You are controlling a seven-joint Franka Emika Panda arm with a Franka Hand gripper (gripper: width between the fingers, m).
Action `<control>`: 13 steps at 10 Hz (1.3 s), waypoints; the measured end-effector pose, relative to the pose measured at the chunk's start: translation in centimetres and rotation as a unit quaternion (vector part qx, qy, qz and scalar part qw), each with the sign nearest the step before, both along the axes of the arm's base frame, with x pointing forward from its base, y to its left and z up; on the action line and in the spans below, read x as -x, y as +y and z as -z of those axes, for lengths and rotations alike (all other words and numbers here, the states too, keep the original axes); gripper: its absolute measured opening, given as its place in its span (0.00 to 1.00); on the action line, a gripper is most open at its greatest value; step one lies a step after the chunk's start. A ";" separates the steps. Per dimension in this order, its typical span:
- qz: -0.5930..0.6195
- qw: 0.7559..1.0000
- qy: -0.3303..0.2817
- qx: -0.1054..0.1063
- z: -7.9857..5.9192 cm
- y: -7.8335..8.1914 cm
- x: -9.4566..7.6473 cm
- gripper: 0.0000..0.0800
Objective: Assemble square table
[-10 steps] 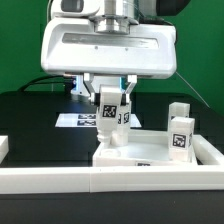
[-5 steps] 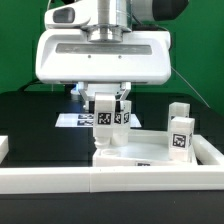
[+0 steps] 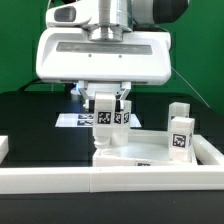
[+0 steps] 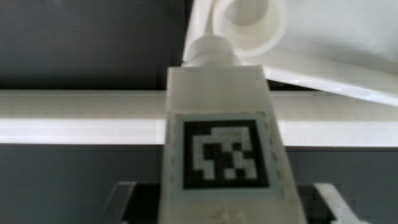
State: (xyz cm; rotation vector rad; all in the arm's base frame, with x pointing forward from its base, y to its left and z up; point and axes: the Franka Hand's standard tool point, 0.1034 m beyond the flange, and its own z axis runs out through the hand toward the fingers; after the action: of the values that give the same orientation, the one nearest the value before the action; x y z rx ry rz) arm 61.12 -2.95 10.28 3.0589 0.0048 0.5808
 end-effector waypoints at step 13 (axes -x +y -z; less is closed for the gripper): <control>-0.007 1.000 -0.025 0.014 0.6 1.3 0.4 0.36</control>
Offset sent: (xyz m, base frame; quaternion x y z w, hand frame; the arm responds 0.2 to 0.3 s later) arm 0.0018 -0.0066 -0.0022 -0.0977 0.0425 -0.0659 0.9921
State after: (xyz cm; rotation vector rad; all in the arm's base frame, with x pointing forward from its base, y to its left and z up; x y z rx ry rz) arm 60.68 -1.66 9.70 3.0192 0.0331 0.6529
